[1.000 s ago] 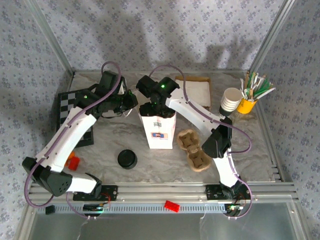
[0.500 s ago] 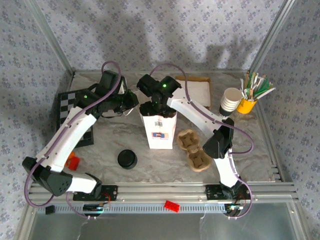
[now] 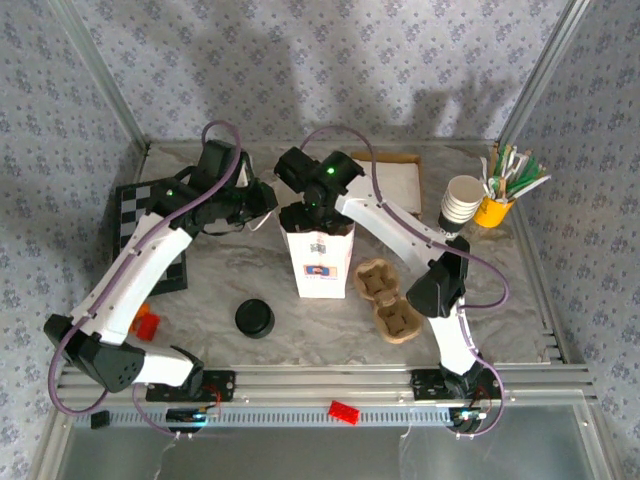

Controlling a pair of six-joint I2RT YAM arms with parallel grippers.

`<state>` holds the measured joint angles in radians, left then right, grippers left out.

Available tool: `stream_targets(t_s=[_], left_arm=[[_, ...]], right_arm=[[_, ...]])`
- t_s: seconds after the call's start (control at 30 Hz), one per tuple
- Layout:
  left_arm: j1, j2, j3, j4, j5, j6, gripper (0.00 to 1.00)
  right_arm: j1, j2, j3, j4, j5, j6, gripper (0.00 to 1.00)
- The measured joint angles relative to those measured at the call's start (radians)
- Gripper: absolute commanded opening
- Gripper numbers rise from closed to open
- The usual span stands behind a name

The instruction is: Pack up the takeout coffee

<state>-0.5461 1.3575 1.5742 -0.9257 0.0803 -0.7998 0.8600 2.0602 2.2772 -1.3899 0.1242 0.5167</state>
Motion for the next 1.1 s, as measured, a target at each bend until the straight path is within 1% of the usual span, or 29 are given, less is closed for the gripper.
stream_targets(t_s=[0.27, 0.37, 0.67, 1.1], left_arm=[[0.0, 0.0, 0.006, -0.003, 0.0, 0.007, 0.27], [0.0, 0.0, 0.015, -0.011, 0.0, 0.008, 0.3], [0.0, -0.001, 0.061, -0.019, -0.003, 0.021, 0.3], [0.0, -0.002, 0.083, -0.017, -0.003, 0.04, 0.31]], right_arm=[[0.0, -0.016, 0.046, -0.013, -0.001, 0.0, 0.88], [0.0, -0.016, 0.068, -0.023, -0.005, 0.0, 0.84], [-0.001, -0.039, 0.147, -0.045, -0.009, -0.005, 0.74], [-0.025, -0.128, 0.203, -0.051, -0.05, -0.018, 0.67]])
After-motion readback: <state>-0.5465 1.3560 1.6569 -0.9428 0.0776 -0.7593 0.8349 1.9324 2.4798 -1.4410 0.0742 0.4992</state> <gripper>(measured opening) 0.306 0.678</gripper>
